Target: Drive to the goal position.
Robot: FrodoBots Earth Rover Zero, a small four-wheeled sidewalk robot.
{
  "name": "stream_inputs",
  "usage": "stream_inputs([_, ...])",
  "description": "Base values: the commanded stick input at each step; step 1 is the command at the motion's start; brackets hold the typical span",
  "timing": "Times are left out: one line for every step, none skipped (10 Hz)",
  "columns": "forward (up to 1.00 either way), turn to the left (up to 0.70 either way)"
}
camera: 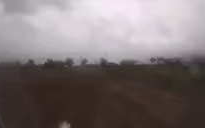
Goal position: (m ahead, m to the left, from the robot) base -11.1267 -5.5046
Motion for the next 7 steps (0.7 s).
stream_inputs([0.0,-0.7])
stream_inputs([0.0,-0.7])
stream_inputs([0.0,-0.7])
stream_inputs([0.0,-0.7])
stream_inputs([0.0,-0.7])
stream_inputs([0.0,-0.7])
stream_inputs([0.0,-0.7])
